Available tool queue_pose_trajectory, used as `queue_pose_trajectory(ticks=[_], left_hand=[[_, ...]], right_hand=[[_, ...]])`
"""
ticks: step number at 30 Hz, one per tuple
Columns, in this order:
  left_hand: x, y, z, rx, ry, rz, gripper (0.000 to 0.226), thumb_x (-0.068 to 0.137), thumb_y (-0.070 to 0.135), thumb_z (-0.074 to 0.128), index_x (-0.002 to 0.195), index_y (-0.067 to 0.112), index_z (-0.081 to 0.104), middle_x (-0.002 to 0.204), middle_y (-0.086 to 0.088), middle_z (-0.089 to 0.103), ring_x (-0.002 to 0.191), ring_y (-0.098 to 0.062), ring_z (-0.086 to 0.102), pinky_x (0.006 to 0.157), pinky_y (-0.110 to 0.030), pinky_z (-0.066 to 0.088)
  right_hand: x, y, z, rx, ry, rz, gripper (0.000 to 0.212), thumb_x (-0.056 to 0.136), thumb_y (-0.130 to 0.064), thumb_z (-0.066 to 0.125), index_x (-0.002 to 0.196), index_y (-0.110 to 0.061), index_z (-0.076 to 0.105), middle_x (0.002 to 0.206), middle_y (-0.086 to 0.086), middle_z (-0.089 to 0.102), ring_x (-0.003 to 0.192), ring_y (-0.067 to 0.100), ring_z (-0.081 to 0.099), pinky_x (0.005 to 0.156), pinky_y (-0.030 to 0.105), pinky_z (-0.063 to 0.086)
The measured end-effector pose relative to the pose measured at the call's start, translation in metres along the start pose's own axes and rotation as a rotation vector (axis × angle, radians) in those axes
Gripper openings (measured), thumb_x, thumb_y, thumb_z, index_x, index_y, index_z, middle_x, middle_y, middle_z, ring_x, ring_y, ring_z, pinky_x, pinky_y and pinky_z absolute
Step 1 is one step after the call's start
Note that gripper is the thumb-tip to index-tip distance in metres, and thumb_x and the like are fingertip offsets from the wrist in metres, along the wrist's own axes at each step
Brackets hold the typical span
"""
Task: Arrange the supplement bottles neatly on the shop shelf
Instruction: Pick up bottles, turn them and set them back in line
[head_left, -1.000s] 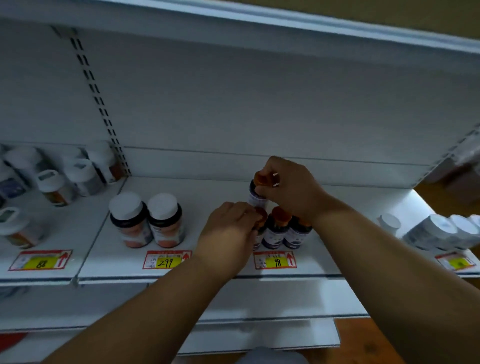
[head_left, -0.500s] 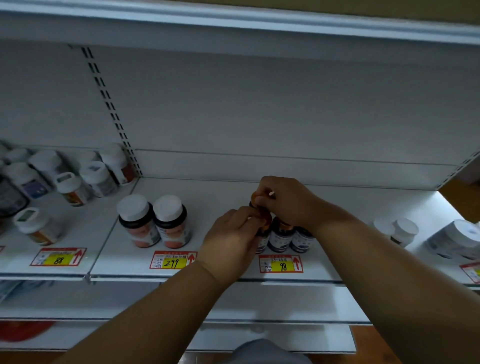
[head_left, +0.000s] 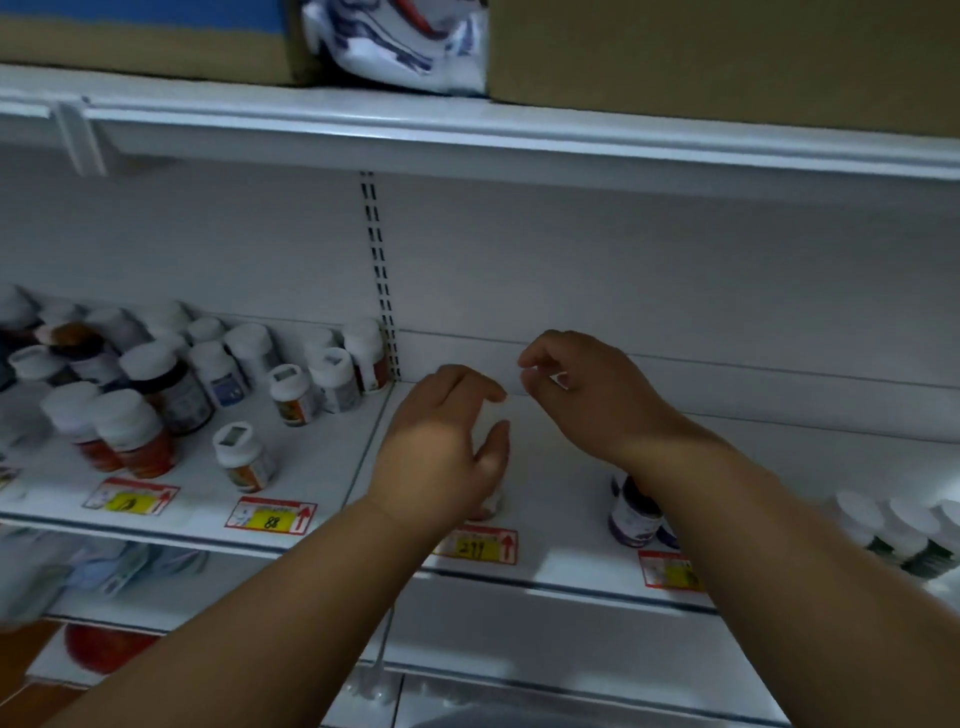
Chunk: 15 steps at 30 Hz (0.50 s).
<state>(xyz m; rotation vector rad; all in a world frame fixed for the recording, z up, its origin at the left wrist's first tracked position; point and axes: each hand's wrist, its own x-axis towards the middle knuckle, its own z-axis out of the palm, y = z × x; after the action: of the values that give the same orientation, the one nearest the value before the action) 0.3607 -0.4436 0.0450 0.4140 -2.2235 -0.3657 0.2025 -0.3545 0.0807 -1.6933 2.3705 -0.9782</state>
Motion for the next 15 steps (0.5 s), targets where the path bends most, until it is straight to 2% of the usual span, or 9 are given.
queue_pose_trajectory(ticks=[2,7,10,12,15], left_hand=[[-0.002,-0.032,-0.024,0.009,0.036,-0.022,0.018,0.079,0.014,0.068,0.096,0.008,0.068,0.095,-0.005,0.062,0.083,-0.02,0.058,0.076,-0.021,0.04],[-0.008,-0.121,-0.086,0.022,0.07,-0.007,0.014,0.082,0.013,0.062,0.094,0.008,0.067,0.092,-0.006,0.061,0.081,-0.022,0.058,0.073,-0.026,0.044],[-0.01,-0.172,-0.117,0.054,0.012,-0.03,0.014,0.081,0.01,0.064,0.094,0.006,0.067,0.091,-0.01,0.061,0.079,-0.027,0.059,0.068,-0.034,0.047],[-0.014,-0.197,-0.132,0.082,-0.076,-0.066,0.02,0.078,0.009,0.071,0.098,0.008,0.067,0.093,-0.011,0.062,0.081,-0.029,0.059,0.069,-0.036,0.048],[-0.021,-0.225,-0.144,0.1,-0.216,-0.094,0.027,0.079,0.016,0.069,0.105,0.009,0.065,0.1,-0.012,0.062,0.088,-0.033,0.059,0.075,-0.039,0.049]], right_hand=[[0.017,-0.031,0.021,0.025,-0.008,-0.025,0.011,0.096,-0.03,0.053,0.101,-0.026,0.062,0.102,-0.006,0.062,0.094,0.007,0.056,0.082,0.025,0.045],[0.068,-0.106,0.095,0.064,-0.011,-0.11,0.01,0.094,-0.024,0.056,0.097,-0.018,0.064,0.097,0.0,0.063,0.089,0.012,0.057,0.078,0.029,0.046],[0.099,-0.136,0.145,0.028,-0.028,-0.142,0.014,0.094,-0.023,0.056,0.104,-0.017,0.064,0.1,-0.001,0.061,0.088,0.011,0.054,0.067,0.02,0.035],[0.117,-0.146,0.176,-0.001,-0.054,-0.122,0.022,0.093,-0.019,0.057,0.113,-0.013,0.062,0.106,0.005,0.059,0.094,0.014,0.053,0.073,0.024,0.034],[0.141,-0.153,0.215,-0.158,-0.142,-0.034,0.032,0.092,-0.019,0.057,0.122,-0.007,0.058,0.121,0.017,0.054,0.109,0.03,0.053,0.089,0.036,0.041]])
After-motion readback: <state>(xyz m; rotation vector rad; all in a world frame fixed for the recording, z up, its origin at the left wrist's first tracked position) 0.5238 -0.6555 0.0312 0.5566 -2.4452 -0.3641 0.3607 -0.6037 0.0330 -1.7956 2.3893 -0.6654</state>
